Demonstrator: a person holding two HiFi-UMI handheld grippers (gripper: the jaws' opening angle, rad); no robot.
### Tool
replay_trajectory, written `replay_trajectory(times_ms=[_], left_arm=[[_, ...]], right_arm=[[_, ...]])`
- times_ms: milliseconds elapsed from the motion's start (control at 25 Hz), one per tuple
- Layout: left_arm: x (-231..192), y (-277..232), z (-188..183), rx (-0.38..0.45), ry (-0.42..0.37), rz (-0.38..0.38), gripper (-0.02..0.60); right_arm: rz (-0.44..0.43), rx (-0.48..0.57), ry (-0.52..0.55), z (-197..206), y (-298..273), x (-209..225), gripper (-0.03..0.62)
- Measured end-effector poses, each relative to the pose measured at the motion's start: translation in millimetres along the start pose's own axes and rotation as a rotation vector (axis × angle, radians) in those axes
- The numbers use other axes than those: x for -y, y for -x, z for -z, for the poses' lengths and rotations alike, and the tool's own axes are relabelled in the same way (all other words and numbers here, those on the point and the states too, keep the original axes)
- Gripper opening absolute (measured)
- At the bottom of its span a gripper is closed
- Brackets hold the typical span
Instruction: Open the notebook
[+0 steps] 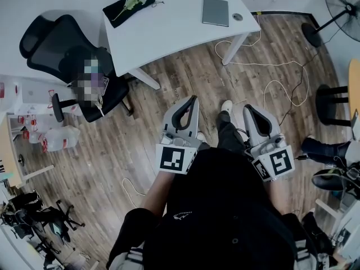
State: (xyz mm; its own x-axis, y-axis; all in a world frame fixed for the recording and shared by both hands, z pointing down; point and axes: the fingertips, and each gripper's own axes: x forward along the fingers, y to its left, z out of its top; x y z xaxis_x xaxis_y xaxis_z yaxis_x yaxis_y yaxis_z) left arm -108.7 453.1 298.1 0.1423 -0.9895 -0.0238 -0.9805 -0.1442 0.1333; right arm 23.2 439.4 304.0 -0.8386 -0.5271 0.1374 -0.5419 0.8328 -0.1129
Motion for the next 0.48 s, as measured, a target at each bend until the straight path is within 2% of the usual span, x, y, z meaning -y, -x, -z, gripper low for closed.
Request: replay_trajectory(times_ms=[480], left_arm=[[-22,-49,3,-0.020,-0.010,-0.075,0.006]], right_arm=[[-0.076,0.002,-0.008,-11,-51,48,0.005]])
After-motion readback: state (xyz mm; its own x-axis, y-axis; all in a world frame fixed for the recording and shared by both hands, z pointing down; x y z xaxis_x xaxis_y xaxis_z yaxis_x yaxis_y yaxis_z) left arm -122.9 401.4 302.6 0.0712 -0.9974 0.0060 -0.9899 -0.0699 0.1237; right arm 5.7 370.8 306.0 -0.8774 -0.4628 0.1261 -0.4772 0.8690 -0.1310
